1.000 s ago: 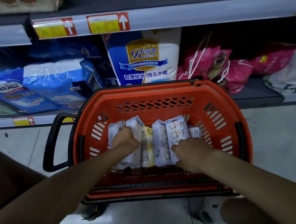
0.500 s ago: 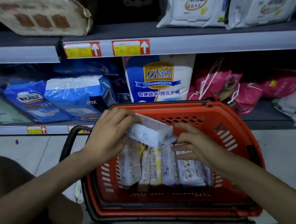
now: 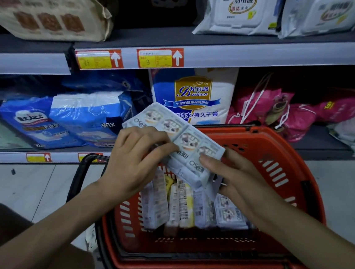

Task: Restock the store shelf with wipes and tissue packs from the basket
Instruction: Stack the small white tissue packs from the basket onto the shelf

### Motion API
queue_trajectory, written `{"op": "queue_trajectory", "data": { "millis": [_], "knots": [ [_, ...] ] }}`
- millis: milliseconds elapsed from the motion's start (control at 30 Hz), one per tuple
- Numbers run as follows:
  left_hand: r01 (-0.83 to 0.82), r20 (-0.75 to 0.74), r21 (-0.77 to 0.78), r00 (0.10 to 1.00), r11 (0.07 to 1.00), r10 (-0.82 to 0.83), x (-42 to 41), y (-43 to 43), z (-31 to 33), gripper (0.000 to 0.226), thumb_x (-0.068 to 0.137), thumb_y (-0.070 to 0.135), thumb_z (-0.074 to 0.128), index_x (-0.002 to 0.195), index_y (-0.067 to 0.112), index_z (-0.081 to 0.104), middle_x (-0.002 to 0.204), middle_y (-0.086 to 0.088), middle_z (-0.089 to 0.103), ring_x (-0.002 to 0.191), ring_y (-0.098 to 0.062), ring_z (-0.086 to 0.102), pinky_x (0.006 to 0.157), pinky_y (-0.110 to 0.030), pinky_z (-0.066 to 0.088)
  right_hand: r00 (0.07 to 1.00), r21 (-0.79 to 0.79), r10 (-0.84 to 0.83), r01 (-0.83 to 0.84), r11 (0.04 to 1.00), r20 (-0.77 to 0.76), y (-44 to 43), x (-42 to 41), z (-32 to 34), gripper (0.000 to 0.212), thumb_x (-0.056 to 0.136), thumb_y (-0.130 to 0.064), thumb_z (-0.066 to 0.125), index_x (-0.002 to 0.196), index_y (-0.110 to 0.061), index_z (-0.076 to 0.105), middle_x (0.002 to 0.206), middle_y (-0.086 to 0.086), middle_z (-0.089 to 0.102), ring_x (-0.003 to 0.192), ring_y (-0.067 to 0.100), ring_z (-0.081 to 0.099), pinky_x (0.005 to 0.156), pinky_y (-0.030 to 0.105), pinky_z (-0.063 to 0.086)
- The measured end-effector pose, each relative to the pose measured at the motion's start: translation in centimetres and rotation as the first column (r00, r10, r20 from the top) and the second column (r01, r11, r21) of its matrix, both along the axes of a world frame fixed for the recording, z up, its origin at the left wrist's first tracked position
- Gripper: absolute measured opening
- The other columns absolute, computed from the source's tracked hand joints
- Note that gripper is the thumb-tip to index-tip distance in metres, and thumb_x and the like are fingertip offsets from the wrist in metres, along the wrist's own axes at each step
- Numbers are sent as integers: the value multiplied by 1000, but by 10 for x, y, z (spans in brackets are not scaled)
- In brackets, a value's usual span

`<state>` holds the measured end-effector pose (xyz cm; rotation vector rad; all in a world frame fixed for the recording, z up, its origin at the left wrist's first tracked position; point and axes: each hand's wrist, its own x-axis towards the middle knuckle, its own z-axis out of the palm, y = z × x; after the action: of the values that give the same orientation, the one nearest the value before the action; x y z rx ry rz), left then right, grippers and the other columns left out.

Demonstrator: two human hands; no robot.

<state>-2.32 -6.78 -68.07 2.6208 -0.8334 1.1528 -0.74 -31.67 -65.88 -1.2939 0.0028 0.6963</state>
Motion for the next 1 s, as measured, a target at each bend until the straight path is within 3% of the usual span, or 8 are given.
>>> {"op": "queue_trajectory", "data": {
  "millis": [133,267,367,433,600,700,833,1000],
  "knots": [
    [10,-25,-3,1000,1000,-10,0,4,2,14,107,14,53,119,14,60,122,-6,57,110,-28,58,92,-40,40,962,-202,72,-18,979,262,3,-9,0,51,87,-38,76,135,-40,58,131,-12,66,118,9,67,91,28,57],
    [28,-92,69,996,997,-22,0,6,7,20,105,12,57,120,7,68,119,-14,70,114,-31,61,100,-40,41,768,-440,230,75,895,598,3,-17,9,92,72,-62,78,152,-49,33,148,-33,33,131,-14,42,94,13,48],
    [20,-124,67,992,998,-11,-1,4,6,21,100,5,62,117,1,75,119,-17,72,112,-35,66,102,-42,45,471,-653,510,209,728,720,3,-16,1,102,72,-74,75,157,-37,32,155,-20,30,138,-1,38,109,28,42],
    [26,-130,79,991,997,-16,-1,2,6,25,95,1,69,119,1,75,121,-17,72,114,-35,66,106,-41,44,366,-675,570,330,660,736,6,-19,-10,93,78,-70,70,155,-28,38,153,-8,39,138,11,41,112,38,42],
    [20,-118,50,993,999,-14,0,0,7,36,90,-1,75,125,3,73,127,-16,71,122,-32,64,108,-40,43,446,-606,445,339,720,777,16,-24,-18,68,90,-44,59,152,-19,46,152,-2,50,140,14,48,111,34,46],
    [25,-152,18,988,1000,-22,0,-1,8,35,99,3,63,133,3,67,140,-12,65,132,-28,61,107,-43,44,632,-439,166,304,845,757,18,-18,-6,50,88,-27,68,138,-25,61,121,-12,70,102,4,68,83,24,56],
    [-23,-111,-24,994,999,20,1,-1,11,32,99,1,64,130,4,70,134,-11,69,125,-26,64,101,-43,47,881,-184,-184,287,940,435,13,-9,1,16,95,-6,65,101,-19,72,102,22,67,97,47,62,75,58,53],
    [-190,-108,-232,980,954,169,1,0,18,24,99,7,67,122,5,73,119,-9,72,111,-25,64,95,-37,45,946,-131,-291,310,942,146,13,-5,5,22,101,-15,61,89,-28,74,105,3,72,103,33,68,83,53,57]
  ]
}}
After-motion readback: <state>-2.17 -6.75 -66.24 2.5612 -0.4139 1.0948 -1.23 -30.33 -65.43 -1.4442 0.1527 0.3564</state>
